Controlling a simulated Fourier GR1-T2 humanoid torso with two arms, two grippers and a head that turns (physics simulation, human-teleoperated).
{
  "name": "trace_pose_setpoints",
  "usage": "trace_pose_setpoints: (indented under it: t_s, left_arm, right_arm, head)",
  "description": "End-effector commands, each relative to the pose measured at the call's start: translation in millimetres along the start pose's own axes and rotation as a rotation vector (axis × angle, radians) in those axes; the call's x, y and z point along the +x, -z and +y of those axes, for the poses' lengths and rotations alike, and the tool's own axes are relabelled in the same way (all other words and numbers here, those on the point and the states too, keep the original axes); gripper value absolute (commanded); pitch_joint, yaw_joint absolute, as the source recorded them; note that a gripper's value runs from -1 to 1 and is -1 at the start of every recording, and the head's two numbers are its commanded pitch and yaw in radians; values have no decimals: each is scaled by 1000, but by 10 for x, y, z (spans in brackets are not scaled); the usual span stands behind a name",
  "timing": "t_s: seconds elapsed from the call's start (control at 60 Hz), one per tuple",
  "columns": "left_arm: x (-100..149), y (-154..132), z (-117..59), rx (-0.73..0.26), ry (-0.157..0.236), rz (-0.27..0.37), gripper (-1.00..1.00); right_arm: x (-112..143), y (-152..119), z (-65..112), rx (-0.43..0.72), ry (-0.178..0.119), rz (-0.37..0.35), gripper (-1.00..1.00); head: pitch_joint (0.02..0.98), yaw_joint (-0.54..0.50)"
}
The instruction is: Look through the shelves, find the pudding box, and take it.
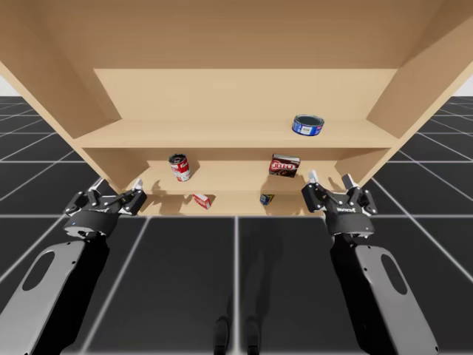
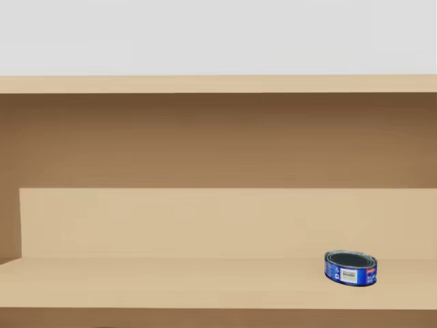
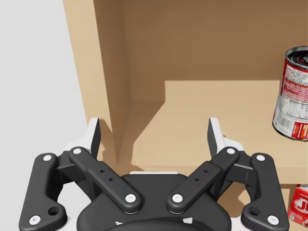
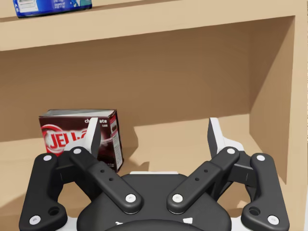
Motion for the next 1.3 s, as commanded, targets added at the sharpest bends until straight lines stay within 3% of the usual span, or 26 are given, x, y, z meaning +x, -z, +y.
trace_pose_setpoints:
  t_s: [0.017, 0.05, 0.2, 0.517, 0.783, 1.067, 1.167, 1.3]
  left_arm:
    - [0, 2, 1, 1, 1, 0, -1000]
    - [-1, 4, -1, 2, 3, 1, -1000]
    - [-3, 2, -5, 2, 3, 1, -1000]
    - [-14, -1, -45, -10, 12, 5, -1000]
    - [-17, 1, -105, -29, 25, 5, -1000]
    - [-16, 3, -119, -25, 19, 5, -1000]
    - [-16, 10, -91, -21, 6, 9, -1000]
    - [-10, 2, -63, -17, -3, 11, -1000]
  right_arm:
    - [-7, -31, 21, -22, 11, 14, -1000]
    - [-13, -24, 29, -6, -10, 8, -1000]
    - [-1, -8, 8, -9, 5, 16, -1000]
    - [-16, -7, 30, -2, 1, 20, -1000]
    - [-14, -10, 39, 2, -3, 17, -1000]
    - [-7, -29, 87, 9, 8, 22, -1000]
    - [23, -46, 151, 11, -2, 31, -1000]
    - [157, -132, 328, 11, -20, -20, -1000]
  head:
    - [55, 14]
    - [56, 14]
    - [87, 10]
    - [287, -17]
    - [492, -206]
    - [488, -225]
    - [480, -223]
    - [467, -248]
